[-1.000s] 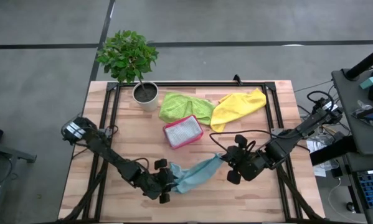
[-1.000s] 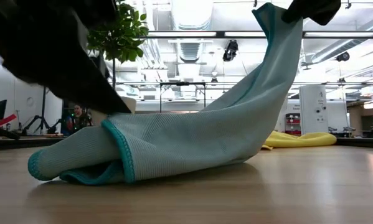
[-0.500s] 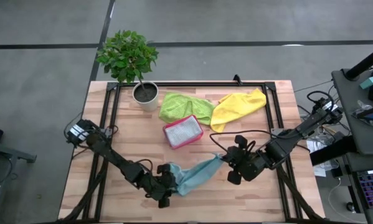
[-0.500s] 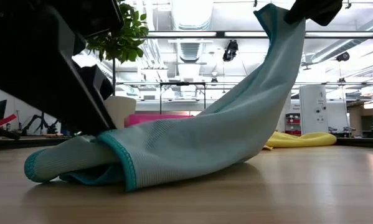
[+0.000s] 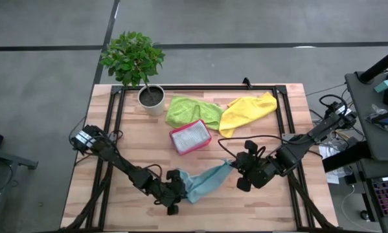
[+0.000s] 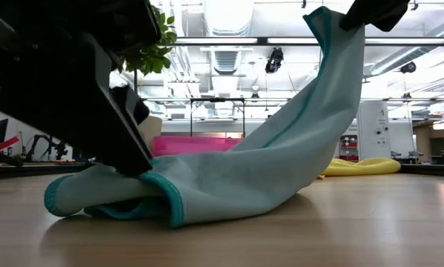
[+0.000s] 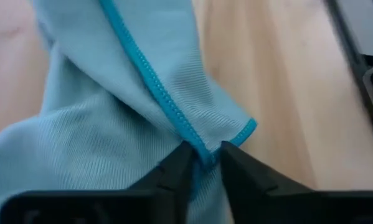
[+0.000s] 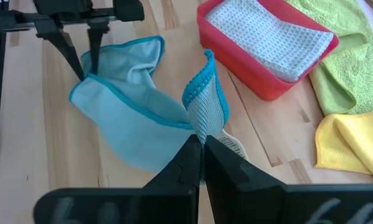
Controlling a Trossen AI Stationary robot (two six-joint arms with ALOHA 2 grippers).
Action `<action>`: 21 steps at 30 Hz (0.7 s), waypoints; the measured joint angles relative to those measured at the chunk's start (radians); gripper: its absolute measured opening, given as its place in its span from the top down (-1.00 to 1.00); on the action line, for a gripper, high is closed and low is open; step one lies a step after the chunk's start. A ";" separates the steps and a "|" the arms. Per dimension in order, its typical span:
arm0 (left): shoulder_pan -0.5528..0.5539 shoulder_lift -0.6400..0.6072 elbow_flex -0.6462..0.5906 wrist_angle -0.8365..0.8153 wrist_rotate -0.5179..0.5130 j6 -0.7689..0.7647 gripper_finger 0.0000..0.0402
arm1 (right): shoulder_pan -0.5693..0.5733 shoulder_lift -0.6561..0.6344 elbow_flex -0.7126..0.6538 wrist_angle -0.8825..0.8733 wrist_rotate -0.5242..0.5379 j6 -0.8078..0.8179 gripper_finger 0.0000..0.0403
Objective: Fold microfiber towels
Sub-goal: Fold the blue microfiber cloth
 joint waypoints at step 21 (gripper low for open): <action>-0.016 -0.353 0.117 -0.269 0.012 0.244 1.00 | 0.014 -0.040 0.102 -0.050 -0.024 -0.013 0.96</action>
